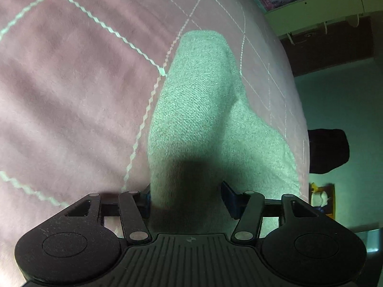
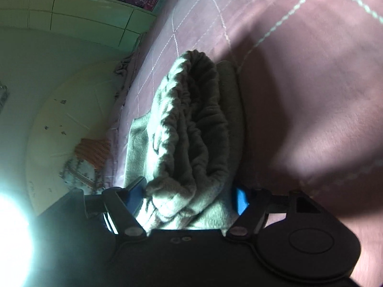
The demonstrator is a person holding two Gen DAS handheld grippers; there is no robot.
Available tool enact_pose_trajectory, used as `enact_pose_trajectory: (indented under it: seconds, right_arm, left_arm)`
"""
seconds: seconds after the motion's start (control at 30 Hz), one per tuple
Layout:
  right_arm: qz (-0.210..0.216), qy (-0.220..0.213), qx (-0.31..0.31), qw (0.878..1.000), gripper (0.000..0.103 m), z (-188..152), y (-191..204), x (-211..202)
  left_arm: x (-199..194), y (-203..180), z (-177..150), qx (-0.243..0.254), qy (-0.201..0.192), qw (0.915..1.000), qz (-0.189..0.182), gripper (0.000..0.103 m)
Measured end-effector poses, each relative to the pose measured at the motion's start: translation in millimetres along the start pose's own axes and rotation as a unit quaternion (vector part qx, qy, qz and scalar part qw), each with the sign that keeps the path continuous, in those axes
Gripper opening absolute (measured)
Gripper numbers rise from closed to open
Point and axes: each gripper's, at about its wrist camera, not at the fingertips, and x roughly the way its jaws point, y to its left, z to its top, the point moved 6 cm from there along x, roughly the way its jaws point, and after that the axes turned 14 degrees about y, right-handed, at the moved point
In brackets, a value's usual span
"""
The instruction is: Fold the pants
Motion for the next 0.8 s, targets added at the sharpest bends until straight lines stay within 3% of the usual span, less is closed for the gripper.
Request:
enact_pose_trajectory:
  seconds: [0.17, 0.3, 0.37, 0.5, 0.8]
  right_arm:
    - [-0.008, -0.003, -0.023, 1.000, 0.072, 15.0, 4.0, 16.0]
    - [-0.064, -0.027, -0.032, 0.997, 0.058, 16.1, 13.7, 24.5]
    - [-0.092, -0.032, -0.037, 0.995, 0.052, 10.5, 22.9, 21.7]
    - [-0.096, -0.053, -0.057, 0.992, 0.048, -1.0, 45.7, 10.0]
    - [-0.040, -0.094, -0.095, 0.990, 0.046, 13.4, 103.7, -20.1]
  left_arm:
    - [13.0, -9.5, 3.8, 0.007, -0.002, 0.9999, 0.012, 0.056]
    - [10.7, -24.3, -0.7, 0.002, -0.010, 0.9978, 0.066, 0.042]
    - [7.9, -38.2, -2.6, 0.022, -0.021, 0.9940, 0.105, 0.039]
    - [-2.8, -69.6, -9.1, 0.071, -0.052, 0.9854, 0.145, 0.033]
    - [-61.8, -131.5, 5.3, 0.114, -0.123, 0.9784, 0.121, 0.029]
